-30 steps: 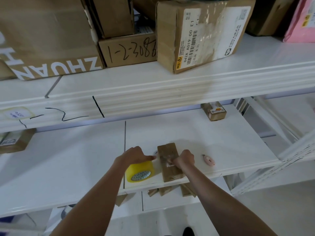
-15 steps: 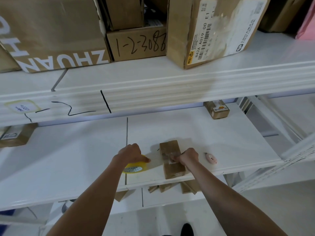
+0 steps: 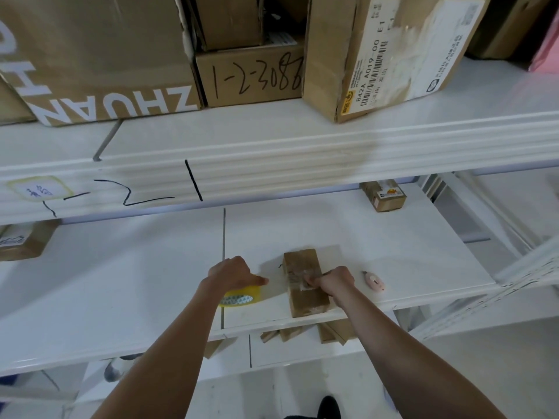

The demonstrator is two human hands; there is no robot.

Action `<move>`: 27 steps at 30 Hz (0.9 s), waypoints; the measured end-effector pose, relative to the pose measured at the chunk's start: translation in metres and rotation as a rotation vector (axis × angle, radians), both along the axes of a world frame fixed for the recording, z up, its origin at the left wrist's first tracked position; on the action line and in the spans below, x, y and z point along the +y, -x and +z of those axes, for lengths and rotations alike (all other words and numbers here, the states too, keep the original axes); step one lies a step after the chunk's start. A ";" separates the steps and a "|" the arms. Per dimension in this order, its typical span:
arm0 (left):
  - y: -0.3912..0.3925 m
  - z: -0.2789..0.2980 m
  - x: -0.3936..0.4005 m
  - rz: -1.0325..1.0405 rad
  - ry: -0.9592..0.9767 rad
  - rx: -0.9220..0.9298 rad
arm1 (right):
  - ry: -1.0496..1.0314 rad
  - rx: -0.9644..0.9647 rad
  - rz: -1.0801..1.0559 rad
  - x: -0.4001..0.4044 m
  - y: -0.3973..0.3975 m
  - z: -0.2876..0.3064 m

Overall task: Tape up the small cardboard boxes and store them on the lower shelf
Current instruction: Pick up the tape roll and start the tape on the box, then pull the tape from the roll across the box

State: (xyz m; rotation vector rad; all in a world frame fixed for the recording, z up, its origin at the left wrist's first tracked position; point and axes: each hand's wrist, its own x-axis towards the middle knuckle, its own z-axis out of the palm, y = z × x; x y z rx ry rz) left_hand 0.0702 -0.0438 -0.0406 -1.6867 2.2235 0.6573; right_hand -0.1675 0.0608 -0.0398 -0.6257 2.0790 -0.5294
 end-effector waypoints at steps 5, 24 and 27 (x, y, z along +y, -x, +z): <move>-0.004 -0.005 -0.003 0.056 -0.011 0.013 | 0.045 0.057 0.057 0.004 -0.009 -0.002; 0.004 -0.015 -0.009 0.082 0.056 0.007 | -0.101 0.668 0.089 0.029 0.071 -0.026; 0.004 -0.015 -0.009 0.085 0.045 0.000 | -0.031 0.593 -0.019 0.026 0.071 -0.021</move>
